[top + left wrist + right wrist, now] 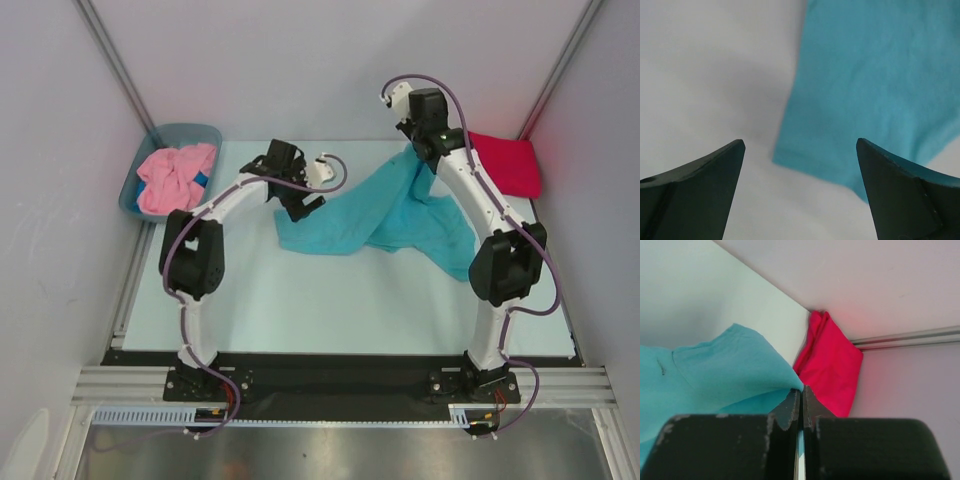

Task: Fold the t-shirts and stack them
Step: Flatten the tshirt out

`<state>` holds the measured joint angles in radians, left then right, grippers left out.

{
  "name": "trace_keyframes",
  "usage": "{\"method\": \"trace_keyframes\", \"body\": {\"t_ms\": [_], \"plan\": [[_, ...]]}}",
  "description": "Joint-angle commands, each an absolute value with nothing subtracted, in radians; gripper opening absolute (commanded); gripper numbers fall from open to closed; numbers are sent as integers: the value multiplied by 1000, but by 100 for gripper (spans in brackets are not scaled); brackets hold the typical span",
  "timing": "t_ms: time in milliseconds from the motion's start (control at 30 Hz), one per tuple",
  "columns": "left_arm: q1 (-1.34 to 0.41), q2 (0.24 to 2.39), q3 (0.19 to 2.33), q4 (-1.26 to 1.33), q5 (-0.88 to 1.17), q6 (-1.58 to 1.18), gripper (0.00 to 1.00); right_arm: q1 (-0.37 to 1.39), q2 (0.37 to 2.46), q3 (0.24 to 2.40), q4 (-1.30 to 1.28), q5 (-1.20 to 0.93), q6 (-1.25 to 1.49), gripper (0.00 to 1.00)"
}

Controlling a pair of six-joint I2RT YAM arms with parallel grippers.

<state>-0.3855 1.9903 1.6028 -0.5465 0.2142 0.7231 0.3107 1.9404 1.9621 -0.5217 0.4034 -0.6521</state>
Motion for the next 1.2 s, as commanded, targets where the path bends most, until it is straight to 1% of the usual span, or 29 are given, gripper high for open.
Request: {"method": "trace_keyframes", "body": {"t_ms": [0,167,233,267,300,367,433,500,533,567,667,700,767,933,1167], "plan": [[-400,2074,1764,-531,467,880,100,327,1873,1927,-494,417,-663,0],[-399,2156,1841,-538,672,1015,100,362,1826,1832,-483,431,-663,0],[-397,2192,1911,-586,737,1067,100,382,1812,1784,-474,445,-672,0],[-397,2218,1943,-647,803,1112,100,387,1801,1773,-472,448,-672,0],[-393,2259,2007,-676,846,1132,100,390,1799,1764,-476,449,-670,0],[-393,2298,2058,-721,915,1123,100,399,1793,1746,-482,453,-673,0],[-396,2335,2118,-742,920,1091,100,408,1792,1741,-480,462,-690,0],[-399,2355,2172,-788,894,1080,100,408,1790,1747,-465,472,-701,0],[-397,2367,2184,-852,876,1089,100,408,1796,1752,-462,474,-706,0],[-397,2368,2193,-891,859,1136,100,402,1799,1767,-457,479,-709,0],[-399,2332,2152,-960,750,1158,100,388,1813,1784,-446,482,-712,0],[-399,2318,2105,-963,674,1154,100,384,1816,1786,-439,486,-715,0],[-397,2278,2048,-971,594,1122,100,373,1833,1793,-433,485,-713,0],[-377,2253,2014,-1087,427,1132,100,353,1861,1819,-413,482,-719,0],[-287,2261,2077,-1132,397,1048,100,345,1885,1835,-400,476,-710,0]]}}
